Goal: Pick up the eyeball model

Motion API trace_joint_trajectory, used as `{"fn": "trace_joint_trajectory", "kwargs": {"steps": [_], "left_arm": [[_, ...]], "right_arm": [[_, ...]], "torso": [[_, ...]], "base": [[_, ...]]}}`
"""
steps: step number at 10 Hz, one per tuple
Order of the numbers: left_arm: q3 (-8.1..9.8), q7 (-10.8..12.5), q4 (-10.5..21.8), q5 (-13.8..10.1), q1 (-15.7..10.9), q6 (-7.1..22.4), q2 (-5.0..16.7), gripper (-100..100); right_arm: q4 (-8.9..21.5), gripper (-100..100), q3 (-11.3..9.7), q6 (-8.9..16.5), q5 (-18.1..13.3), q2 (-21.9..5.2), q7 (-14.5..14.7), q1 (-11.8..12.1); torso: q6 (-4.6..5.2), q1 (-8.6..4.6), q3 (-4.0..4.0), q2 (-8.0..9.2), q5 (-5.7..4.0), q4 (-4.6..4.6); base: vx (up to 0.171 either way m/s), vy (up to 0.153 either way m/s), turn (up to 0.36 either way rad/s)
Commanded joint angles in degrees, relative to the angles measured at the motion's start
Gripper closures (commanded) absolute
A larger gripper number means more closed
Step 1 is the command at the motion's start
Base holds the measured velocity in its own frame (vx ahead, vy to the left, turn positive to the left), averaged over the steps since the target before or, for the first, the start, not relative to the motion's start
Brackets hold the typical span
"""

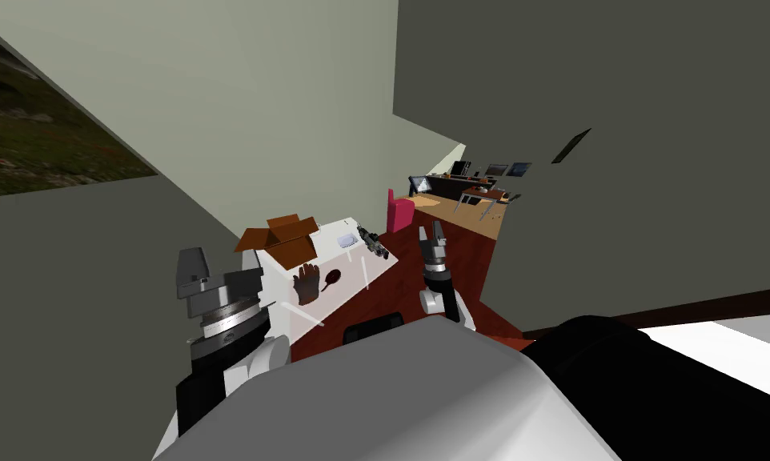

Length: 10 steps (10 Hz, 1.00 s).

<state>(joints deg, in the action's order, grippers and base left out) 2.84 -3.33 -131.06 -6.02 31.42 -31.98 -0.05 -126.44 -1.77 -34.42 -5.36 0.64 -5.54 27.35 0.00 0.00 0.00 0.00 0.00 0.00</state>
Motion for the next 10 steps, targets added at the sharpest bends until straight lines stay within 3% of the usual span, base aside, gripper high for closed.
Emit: {"fn": "trace_joint_trajectory", "kwargs": {"steps": [1,4,10], "left_arm": [[-0.17,0.34,1.14,-0.41,-0.69,0.91,1.86,-100],[-0.46,1.06,4.09,-1.29,-2.47,3.27,4.35,-100],[-0.69,2.36,11.76,-2.79,-6.89,9.47,6.58,-100]], "right_arm": [[0.00,0,0.00,0.00,0.00,0.00,0.00,0.00],[0.00,0,-0.01,0.00,0.00,0.01,0.00,-0.02],[0.00,0,0.00,0.00,0.00,0.00,0.00,-0.01]], "torso": [[0.00,0.00,0.00,0.00,0.00,0.00],[0.01,-0.18,0.33,0.58,-0.04,0.13],[0.01,-0.06,0.11,0.18,-0.01,0.04]], "base": [[-0.108,-0.044,-0.006],[-0.147,-0.047,-0.013],[-0.061,-0.019,-0.019]]}}
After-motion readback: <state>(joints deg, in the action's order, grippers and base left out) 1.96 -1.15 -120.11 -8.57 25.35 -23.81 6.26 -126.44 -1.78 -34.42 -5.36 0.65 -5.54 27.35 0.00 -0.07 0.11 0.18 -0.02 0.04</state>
